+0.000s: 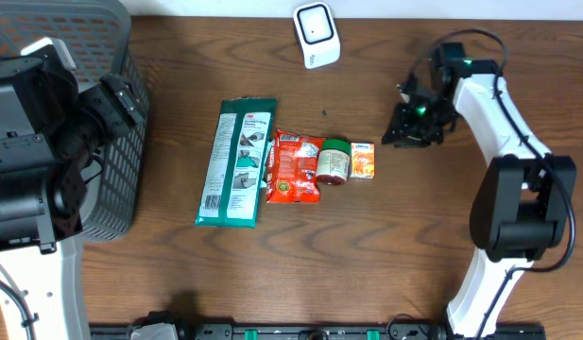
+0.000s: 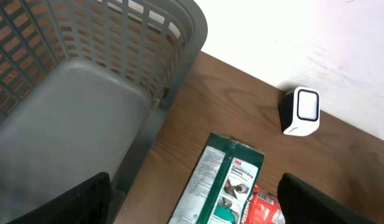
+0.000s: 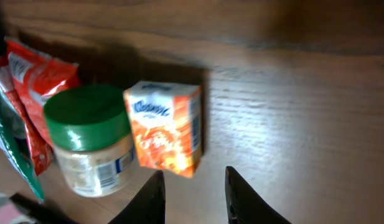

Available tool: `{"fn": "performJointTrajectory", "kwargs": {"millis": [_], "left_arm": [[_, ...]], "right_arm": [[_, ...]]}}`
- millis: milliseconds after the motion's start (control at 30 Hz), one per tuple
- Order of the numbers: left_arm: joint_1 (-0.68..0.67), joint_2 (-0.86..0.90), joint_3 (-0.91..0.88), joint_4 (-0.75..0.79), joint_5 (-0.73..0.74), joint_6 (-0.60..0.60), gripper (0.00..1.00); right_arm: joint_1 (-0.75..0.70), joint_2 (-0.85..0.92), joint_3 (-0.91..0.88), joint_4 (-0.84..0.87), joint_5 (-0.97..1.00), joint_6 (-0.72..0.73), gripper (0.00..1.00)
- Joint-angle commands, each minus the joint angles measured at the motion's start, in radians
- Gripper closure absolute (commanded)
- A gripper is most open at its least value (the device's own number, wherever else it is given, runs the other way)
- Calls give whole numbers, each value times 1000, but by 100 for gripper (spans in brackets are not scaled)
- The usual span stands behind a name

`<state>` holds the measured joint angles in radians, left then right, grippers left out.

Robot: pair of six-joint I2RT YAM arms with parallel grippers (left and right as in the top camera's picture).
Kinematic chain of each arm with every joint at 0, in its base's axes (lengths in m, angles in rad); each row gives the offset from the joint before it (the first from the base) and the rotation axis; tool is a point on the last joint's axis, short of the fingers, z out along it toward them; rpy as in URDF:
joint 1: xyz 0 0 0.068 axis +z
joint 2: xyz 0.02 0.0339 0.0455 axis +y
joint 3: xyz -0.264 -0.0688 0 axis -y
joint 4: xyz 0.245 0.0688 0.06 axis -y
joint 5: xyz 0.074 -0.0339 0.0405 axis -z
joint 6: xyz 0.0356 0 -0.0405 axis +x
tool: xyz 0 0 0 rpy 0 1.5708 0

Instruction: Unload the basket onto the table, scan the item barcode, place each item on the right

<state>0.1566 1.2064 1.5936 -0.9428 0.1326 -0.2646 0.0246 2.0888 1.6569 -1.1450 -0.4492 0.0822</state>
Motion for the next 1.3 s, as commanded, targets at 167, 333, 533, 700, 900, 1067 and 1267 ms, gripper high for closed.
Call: {"fn": "performJointTrajectory", "kwargs": {"millis": [167,333,533,700,900,1067,1267], "left_arm": [[4,2,0,-3,6,9,15],[4,2,0,-3,6,9,15],[4,2,0,-3,6,9,15],[4,2,0,-3,6,9,15],[4,2,0,-3,6,9,15],[4,2,0,-3,6,9,15],[4,2,0,-3,6,9,15]], "right_arm": [[-4,48,-32,51,-150,-92,71],[-4,48,-88,113,-179,-95,70],[-4,48,-172,217,-215,-95,73],[-4,48,-206,258,-214,-95,76],[-3,48,-242,301,-214,-78,72],[3,48,-279,331,-215,-68,78],[-7,32,-259,326,-214,-68,99]]}}
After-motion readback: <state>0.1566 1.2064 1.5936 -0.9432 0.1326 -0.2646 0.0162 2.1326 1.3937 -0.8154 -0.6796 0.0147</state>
